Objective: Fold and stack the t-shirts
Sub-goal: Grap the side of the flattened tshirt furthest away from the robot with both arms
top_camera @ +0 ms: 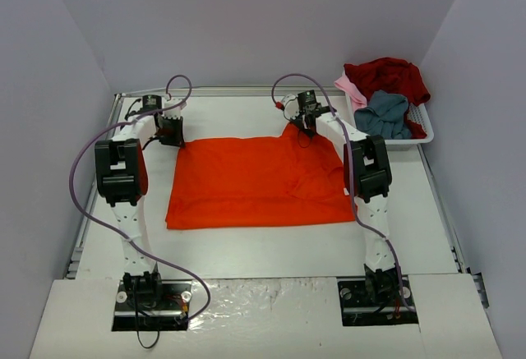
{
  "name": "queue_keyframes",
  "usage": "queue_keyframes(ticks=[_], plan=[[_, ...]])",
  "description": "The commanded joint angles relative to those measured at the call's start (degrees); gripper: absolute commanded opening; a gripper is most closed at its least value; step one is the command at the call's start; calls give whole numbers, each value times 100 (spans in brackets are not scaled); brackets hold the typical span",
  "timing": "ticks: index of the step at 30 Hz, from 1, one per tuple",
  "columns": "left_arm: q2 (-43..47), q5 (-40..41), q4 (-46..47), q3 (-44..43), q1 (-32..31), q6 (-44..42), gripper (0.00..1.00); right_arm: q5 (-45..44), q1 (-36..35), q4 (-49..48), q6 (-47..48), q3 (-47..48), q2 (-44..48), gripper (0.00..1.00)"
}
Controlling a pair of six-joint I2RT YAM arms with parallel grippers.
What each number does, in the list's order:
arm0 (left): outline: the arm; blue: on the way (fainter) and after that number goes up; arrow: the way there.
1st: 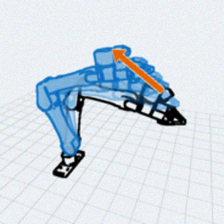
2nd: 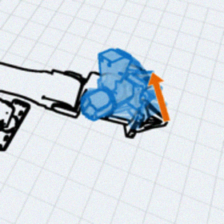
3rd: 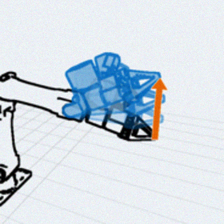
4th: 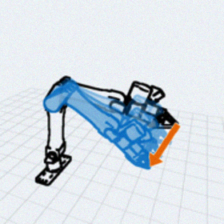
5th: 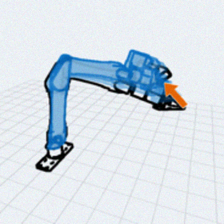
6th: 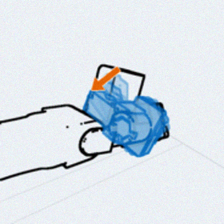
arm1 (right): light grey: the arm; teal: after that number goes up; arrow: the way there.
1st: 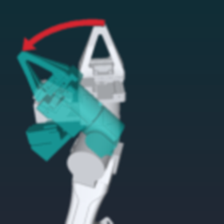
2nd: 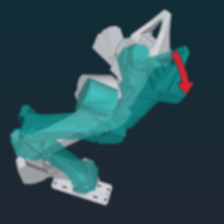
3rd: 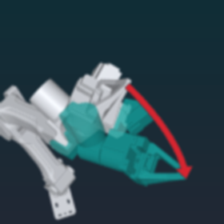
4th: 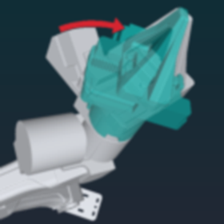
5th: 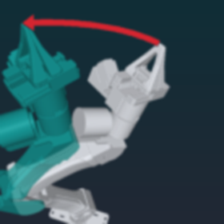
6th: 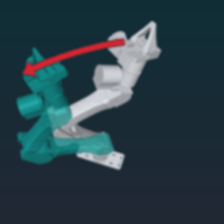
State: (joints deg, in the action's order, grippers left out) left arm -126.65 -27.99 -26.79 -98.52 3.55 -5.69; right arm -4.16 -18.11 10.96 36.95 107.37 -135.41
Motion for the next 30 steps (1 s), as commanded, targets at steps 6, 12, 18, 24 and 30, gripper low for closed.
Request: queue_keyframes(ticks=[6,12,18,24,30], plan=[[702,109,-99,-80,49,-81,2,-111,0,152,-56,258,551,0],[1274,65,-116,245,49,-212,2,3,-8,275,-153,100,964,0],[1547,-5,-371,430,49,-441,2,56,-17,345,-232,-251,1491,0],[1845,-180,-468,737,49,-538,2,161,-17,477,-276,-682,2070,0],[2188,-260,-503,1106,49,-687,2,355,-17,705,-425,-1157,2650,0]])
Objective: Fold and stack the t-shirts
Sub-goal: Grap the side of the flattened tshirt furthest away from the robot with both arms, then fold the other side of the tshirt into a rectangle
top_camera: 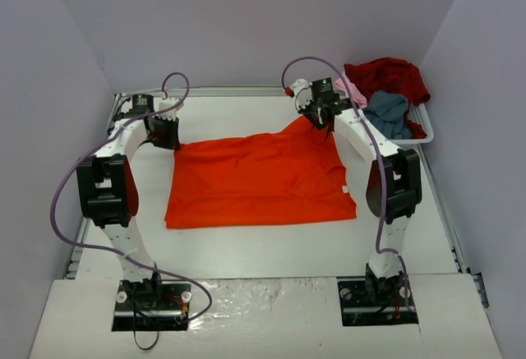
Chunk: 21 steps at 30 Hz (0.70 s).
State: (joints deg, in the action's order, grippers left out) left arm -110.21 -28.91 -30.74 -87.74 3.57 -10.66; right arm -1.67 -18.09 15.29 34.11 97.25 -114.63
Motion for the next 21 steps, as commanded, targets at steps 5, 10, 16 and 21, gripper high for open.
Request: queue_keyframes(ticks=[5,10,16,21], plan=[[878,-247,-107,416,56,-305,2,448,-19,396,-255,-627,994,0],[1124,-256,-134,723,47,-420,2,606,-28,519,-308,-997,1390,0],[1362,-273,-134,987,56,-534,2,738,-28,677,-370,-1349,1724,0],[1546,-291,-37,1268,56,-587,2,765,-28,809,-387,-1604,1909,0]])
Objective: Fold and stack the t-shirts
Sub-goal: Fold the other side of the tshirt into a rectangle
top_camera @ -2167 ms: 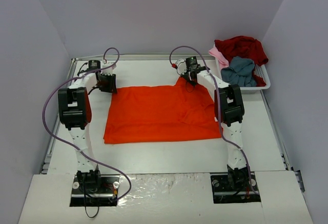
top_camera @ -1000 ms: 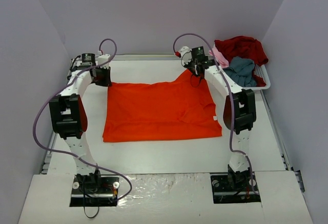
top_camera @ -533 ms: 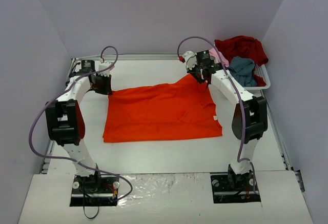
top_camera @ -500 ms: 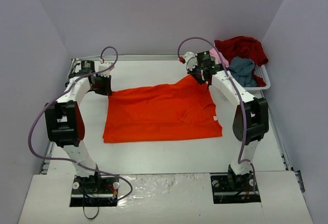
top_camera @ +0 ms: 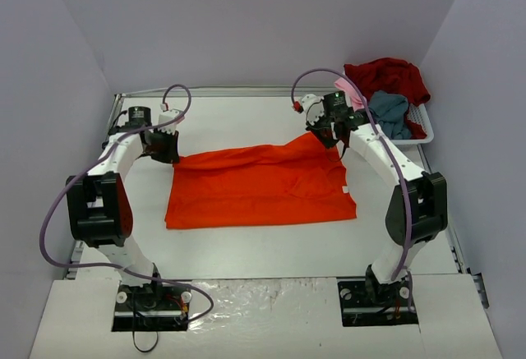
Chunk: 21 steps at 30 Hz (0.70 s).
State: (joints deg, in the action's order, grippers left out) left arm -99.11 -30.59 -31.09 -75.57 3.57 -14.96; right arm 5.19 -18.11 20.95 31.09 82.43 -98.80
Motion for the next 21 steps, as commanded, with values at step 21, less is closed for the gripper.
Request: queue_keyframes(ticks=[21], plan=[[744,53,173,596,56,-473,3,421,-35,656,-112,-790,669,0]])
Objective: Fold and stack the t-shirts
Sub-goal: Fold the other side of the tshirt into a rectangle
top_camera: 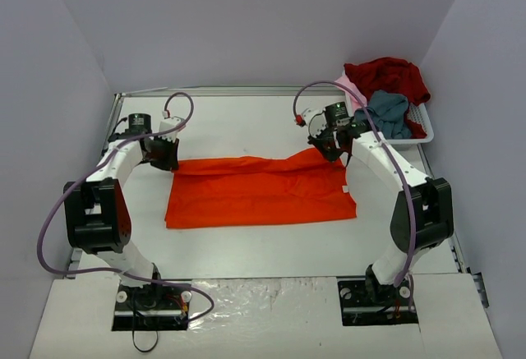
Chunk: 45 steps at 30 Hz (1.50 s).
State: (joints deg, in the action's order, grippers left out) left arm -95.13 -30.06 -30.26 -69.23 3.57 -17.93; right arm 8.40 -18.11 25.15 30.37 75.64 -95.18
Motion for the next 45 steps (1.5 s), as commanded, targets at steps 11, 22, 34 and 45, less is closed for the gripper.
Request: queue_keyframes(ticks=[11,22,34,45], plan=[[443,325,336,331,47,-377,3,258,-52,351,-5,-532,166,0],[127,387,407,472,29,-544,13,513,-105,359,-14,-620,-598,0],[231,246,-58,455,-94,-1019,22,653,-132,867,144,-322,-1091,24],[1092,554,-753,-186,-94,-1213,23,864,-123,1887,566,250,-748,33]])
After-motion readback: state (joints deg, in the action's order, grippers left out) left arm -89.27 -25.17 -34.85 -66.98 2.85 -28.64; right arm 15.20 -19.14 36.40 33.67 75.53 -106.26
